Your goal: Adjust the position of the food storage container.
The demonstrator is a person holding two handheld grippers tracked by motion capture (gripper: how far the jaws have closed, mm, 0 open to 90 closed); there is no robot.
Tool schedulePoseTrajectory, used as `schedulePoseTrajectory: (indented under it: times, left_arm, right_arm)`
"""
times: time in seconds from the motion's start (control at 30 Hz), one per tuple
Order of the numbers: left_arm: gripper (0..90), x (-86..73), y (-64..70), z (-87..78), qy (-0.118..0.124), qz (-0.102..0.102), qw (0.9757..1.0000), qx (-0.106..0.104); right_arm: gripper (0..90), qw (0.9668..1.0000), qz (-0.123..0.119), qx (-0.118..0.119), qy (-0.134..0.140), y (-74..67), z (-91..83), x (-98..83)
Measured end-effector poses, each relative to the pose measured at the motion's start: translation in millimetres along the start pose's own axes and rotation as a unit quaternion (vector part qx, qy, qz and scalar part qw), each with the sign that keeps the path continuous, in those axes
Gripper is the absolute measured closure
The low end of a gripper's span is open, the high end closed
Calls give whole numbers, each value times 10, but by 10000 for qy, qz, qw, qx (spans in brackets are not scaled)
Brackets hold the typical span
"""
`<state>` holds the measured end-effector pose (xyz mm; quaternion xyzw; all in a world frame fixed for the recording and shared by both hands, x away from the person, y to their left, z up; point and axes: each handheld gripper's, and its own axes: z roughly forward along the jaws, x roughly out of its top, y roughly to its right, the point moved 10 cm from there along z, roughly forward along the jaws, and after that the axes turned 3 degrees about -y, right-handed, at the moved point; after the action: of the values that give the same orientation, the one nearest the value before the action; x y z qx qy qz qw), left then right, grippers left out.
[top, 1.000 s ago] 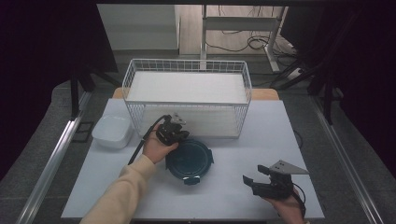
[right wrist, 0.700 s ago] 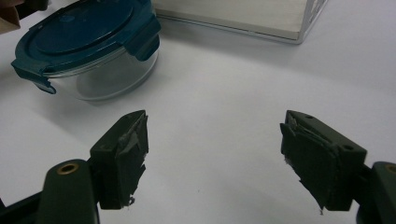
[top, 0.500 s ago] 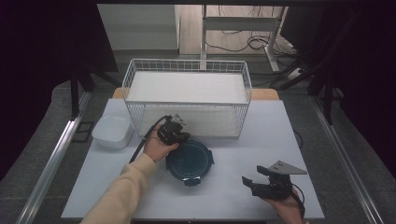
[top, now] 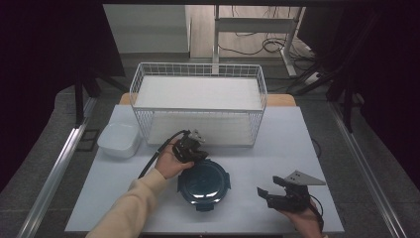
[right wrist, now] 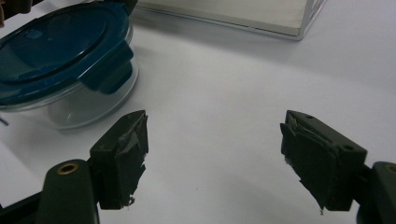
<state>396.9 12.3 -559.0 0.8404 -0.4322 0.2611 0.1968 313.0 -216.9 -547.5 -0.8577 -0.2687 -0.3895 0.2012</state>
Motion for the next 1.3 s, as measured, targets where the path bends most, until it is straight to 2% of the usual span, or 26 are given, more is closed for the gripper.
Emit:
schedulePoseTrajectory:
  times: [0.17, 0.23, 0.27, 0.3, 0.33, 0.37, 0.43, 0.57, 0.63, 0.7, 0.8, 0.87, 0.93, 0.97, 1.03, 1.2, 1.3]
  left_arm:
    - [900, -32, 31, -14, 16, 37, 10000, -57]
    - [900, -26, 23, -43, 24, 170, 9999, 13]
    - [900, -1, 1, -82, 146, 121, 9998, 92]
    - [900, 21, -34, -139, 286, -37, 9995, 136]
    - [900, 21, -34, -139, 286, -37, 9995, 136]
    - [900, 27, -126, -281, 480, -346, 9981, 186]
    - [900, -23, -188, -428, 599, -606, 9959, 303]
    - [899, -215, -149, -688, 737, -902, 9926, 350]
    - [892, -325, -75, -804, 819, -1066, 9905, 273]
    - [844, -423, -9, -908, 934, -1262, 9872, 272]
    - [766, -565, 105, -1018, 1000, -1473, 9837, 233]
    - [633, -652, 164, -1033, 929, -1602, 9824, 239]
    - [503, -691, 190, -1025, 889, -1659, 9818, 236]
    - [442, -771, 224, -1010, 760, -1705, 9822, 205]
    - [376, -820, 237, -1013, 772, -1798, 9805, 196]
    - [300, -922, 307, -974, 710, -1884, 9795, 12]
    - [274, -946, 311, -961, 711, -1917, 9789, 6]
  right_arm:
    - [230, 10000, -21, -4, -16, -11, 13, -4]
    - [230, 10000, -20, -9, -15, -10, 12, -4]
    - [230, 10000, -18, -15, -9, -9, 9, -3]
    - [229, 10000, -12, -14, 5, -9, 5, 0]
    - [229, 10000, -12, -14, 5, -9, 5, 0]
    - [229, 10000, 11, 1, 34, -16, -6, 7]
    - [229, 10000, -8, -9, 41, -18, -6, 9]
    - [228, 10000, -16, -11, 24, -24, 2, 3]
    - [228, 10000, -4, -23, 20, -23, -1, 5]
    - [228, 10000, 13, -29, 40, -29, -8, 21]
    - [226, 10000, -26, -2, 36, -79, -2, 38]
    - [224, 10000, -66, 29, 9, -118, 17, 32]
    - [221, 9999, -103, 56, -21, -150, 34, 21]
    - [220, 9999, -126, 76, -36, -163, 36, 18]
    - [219, 9998, -167, 95, -36, -174, 31, 19]
    - [216, 9998, -112, 135, 11, -157, 21, 28]
    - [214, 9998, -124, 163, 2, -160, 24, 19]
